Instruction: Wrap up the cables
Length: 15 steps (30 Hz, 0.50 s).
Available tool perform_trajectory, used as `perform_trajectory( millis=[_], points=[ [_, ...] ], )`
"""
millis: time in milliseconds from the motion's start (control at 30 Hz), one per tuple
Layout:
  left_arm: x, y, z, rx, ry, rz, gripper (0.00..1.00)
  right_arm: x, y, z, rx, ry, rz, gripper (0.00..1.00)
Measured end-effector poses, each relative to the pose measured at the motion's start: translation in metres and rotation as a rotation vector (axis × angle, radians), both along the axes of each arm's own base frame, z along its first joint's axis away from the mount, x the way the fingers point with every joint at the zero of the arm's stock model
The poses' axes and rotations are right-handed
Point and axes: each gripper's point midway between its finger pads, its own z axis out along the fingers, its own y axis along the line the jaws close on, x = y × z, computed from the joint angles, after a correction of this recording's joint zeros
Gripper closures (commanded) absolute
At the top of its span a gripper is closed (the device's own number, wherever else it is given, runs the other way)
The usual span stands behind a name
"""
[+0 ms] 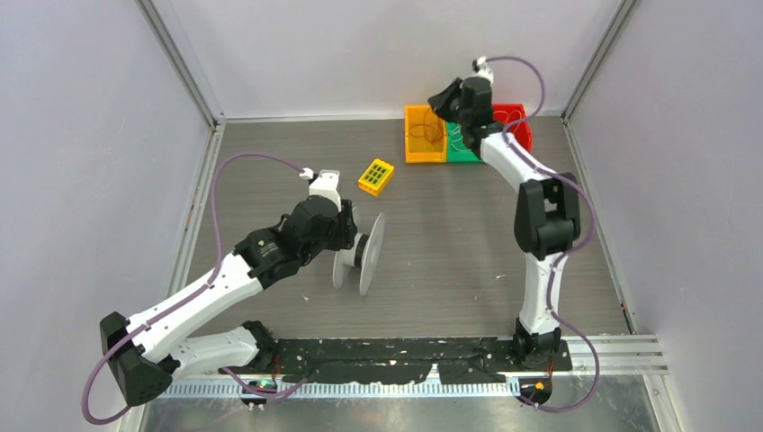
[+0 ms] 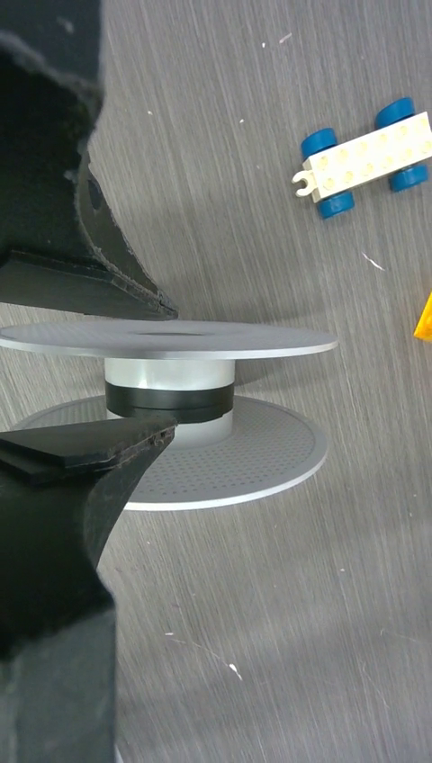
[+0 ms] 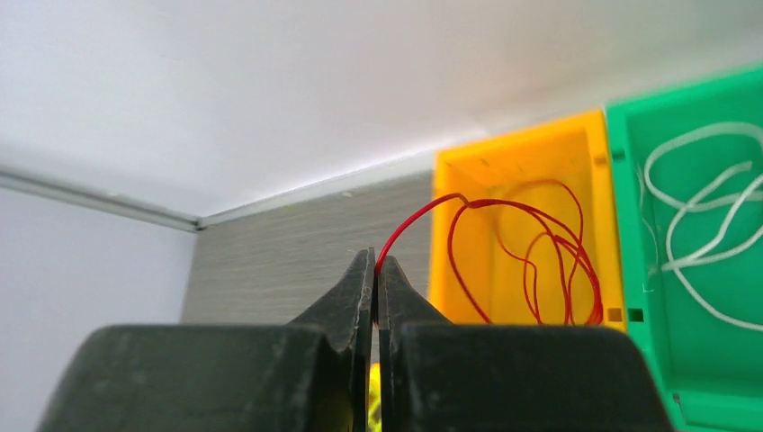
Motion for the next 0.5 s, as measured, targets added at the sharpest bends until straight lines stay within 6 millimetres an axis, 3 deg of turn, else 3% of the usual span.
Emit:
perform_trajectory(
  millis=[100,167,267,400,500],
  points=[
    [0.000,-0.001,0.010,-0.011,-0.017,-0.007,0.52,-0.026,-0.007,0.080,-0.027,-0.098,0.041,0.95],
    [0.000,0.001,0.022,-0.022,-0.041,-0.015,0.45,-0.049,-0.010,0.137,-0.045,-0.181,0.073,0.94],
    [-0.004,0.006,0.046,-0.048,-0.102,-0.033,0.40,-0.105,-0.017,0.227,-0.089,-0.339,0.141,0.94],
    [-0.013,0.013,0.078,-0.070,-0.191,-0.096,0.34,-0.189,-0.029,0.306,-0.148,-0.500,0.201,0.95],
    [-0.021,0.011,0.101,-0.081,-0.251,-0.176,0.31,-0.245,-0.036,0.341,-0.183,-0.592,0.233,0.95]
  ],
)
